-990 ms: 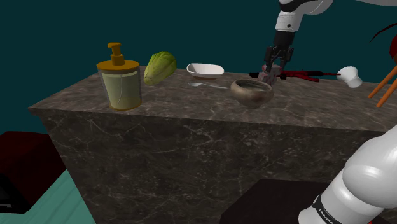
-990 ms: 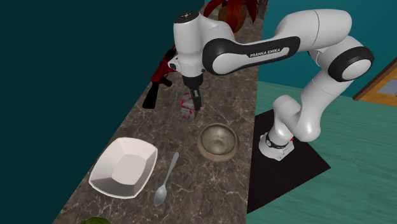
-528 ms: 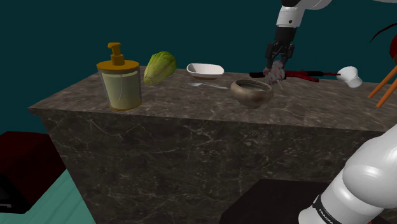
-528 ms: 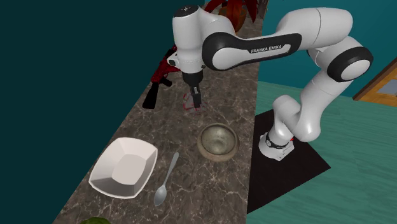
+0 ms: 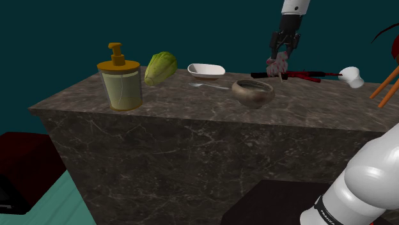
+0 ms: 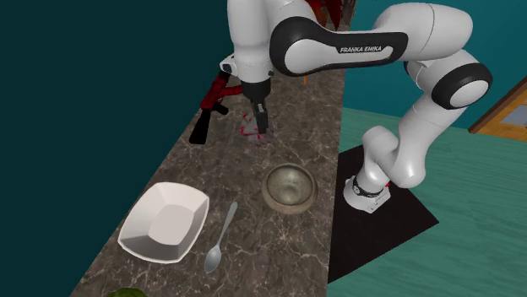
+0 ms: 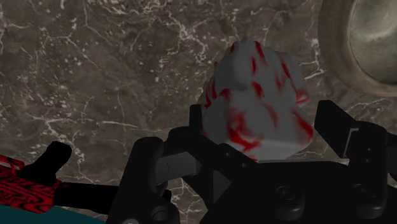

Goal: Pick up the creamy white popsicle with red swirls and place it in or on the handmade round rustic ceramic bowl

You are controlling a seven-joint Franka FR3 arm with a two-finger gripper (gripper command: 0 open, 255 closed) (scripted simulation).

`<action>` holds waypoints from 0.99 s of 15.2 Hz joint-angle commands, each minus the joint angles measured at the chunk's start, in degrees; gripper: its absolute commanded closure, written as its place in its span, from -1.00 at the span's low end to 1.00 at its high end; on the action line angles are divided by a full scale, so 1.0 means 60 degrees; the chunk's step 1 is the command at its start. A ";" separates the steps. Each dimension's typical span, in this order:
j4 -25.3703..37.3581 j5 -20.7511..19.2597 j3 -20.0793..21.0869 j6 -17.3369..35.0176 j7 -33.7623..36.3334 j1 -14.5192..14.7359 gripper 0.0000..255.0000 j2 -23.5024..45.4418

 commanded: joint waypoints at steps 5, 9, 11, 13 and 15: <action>0.1172 0.0093 -0.0035 -0.0823 -0.0065 0.0008 1.00 0.0362; 0.2014 0.0165 -0.0073 -0.1401 -0.0122 0.0003 1.00 0.0638; 0.2466 0.0208 -0.0098 -0.1700 -0.0156 -0.0004 1.00 0.0798; 0.2943 0.0257 -0.0127 -0.2009 -0.0194 -0.0015 1.00 0.0974; 0.3450 0.0313 -0.0161 -0.2330 -0.0238 -0.0032 1.00 0.1170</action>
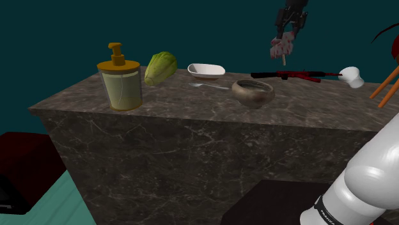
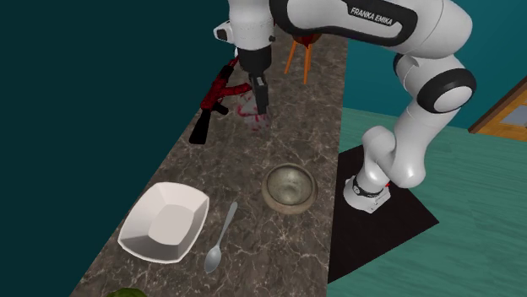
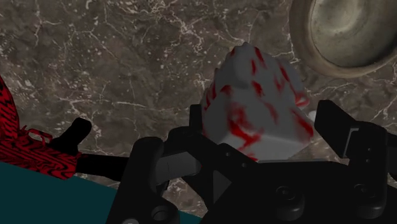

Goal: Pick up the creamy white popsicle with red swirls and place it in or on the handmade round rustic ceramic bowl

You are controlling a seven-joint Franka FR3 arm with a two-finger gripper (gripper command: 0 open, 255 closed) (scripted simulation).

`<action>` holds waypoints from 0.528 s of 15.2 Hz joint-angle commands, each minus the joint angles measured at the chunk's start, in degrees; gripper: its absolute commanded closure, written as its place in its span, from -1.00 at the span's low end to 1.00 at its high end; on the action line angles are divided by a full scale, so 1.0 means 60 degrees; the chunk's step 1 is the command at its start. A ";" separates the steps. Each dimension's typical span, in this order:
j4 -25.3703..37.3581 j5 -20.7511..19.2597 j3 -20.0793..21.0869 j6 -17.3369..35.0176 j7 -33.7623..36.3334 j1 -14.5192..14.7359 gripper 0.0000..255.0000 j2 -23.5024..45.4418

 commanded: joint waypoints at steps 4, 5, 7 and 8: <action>0.1383 0.0174 -0.0123 -0.0830 -0.0158 -0.0079 1.00 0.0583; 0.1694 0.0218 -0.0150 -0.1015 -0.0189 -0.0100 1.00 0.0717; 0.1628 0.0178 -0.0012 -0.1113 0.0061 0.0024 1.00 0.0540; 0.1447 0.0130 0.0135 -0.1139 0.0324 0.0156 1.00 0.0319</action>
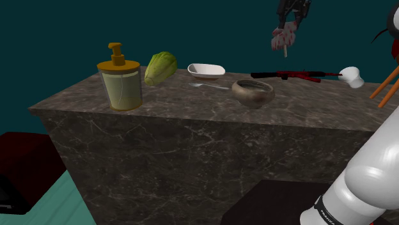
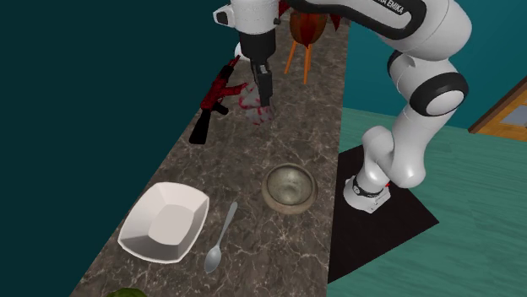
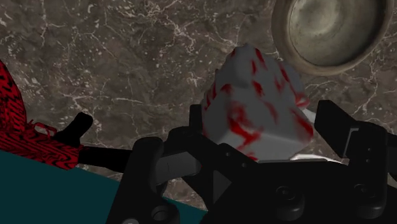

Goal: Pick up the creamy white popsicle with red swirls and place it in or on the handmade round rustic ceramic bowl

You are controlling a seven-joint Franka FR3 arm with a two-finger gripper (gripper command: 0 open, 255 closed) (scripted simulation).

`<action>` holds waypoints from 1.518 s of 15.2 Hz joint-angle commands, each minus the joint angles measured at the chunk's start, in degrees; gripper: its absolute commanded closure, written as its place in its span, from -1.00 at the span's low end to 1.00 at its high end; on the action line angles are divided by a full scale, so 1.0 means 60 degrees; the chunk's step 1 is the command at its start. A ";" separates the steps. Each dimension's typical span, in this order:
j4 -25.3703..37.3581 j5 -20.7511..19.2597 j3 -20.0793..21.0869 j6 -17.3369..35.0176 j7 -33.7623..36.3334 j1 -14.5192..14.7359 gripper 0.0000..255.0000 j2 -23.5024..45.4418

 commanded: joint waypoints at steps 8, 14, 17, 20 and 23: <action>-0.1038 -0.0074 0.1387 -0.0369 0.2335 0.0941 1.00 -0.1484; -0.1034 0.0193 0.2354 -0.0742 0.3919 0.1441 1.00 -0.1890; -0.1907 0.0166 0.2377 -0.0246 0.3919 0.1437 1.00 -0.2267; -0.2701 0.0145 0.2394 0.0219 0.3917 0.1434 1.00 -0.2597; -0.3436 0.0127 0.2407 0.0660 0.3914 0.1429 1.00 -0.2891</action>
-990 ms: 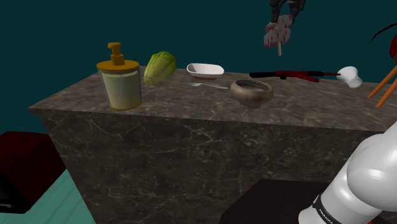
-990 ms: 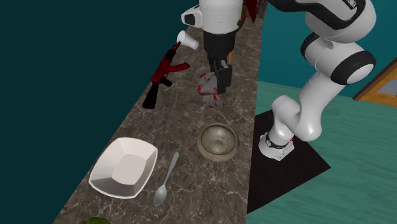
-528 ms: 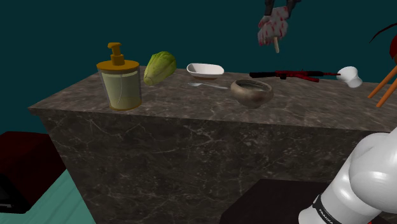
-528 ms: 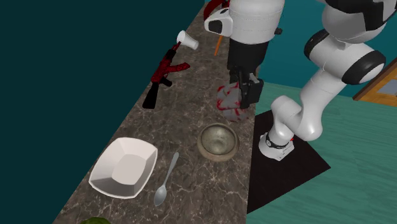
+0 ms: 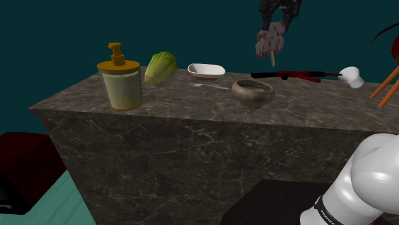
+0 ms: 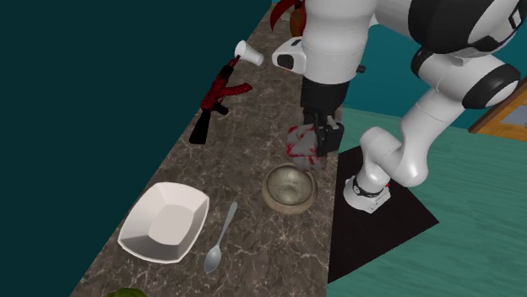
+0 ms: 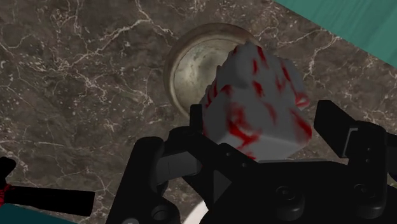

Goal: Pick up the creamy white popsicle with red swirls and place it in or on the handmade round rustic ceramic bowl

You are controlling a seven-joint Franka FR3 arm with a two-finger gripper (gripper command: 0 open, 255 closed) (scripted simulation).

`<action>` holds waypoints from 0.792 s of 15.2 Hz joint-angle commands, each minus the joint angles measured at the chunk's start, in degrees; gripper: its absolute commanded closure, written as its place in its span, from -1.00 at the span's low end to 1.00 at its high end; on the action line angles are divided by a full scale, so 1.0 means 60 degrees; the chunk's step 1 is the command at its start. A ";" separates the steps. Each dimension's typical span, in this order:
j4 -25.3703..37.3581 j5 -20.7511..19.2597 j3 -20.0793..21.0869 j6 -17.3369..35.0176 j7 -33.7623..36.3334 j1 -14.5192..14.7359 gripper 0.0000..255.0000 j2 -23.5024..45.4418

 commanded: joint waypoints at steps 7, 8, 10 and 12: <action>-0.1782 -0.0031 0.0043 0.1114 0.0015 -0.0007 1.00 -0.0679; -0.1986 -0.0034 0.0045 0.1247 0.0013 -0.0008 1.00 -0.0750; -0.2383 -0.0041 0.0048 0.1510 0.0009 -0.0012 1.00 -0.0884; -0.2763 -0.0048 0.0051 0.1766 0.0005 -0.0016 1.00 -0.1008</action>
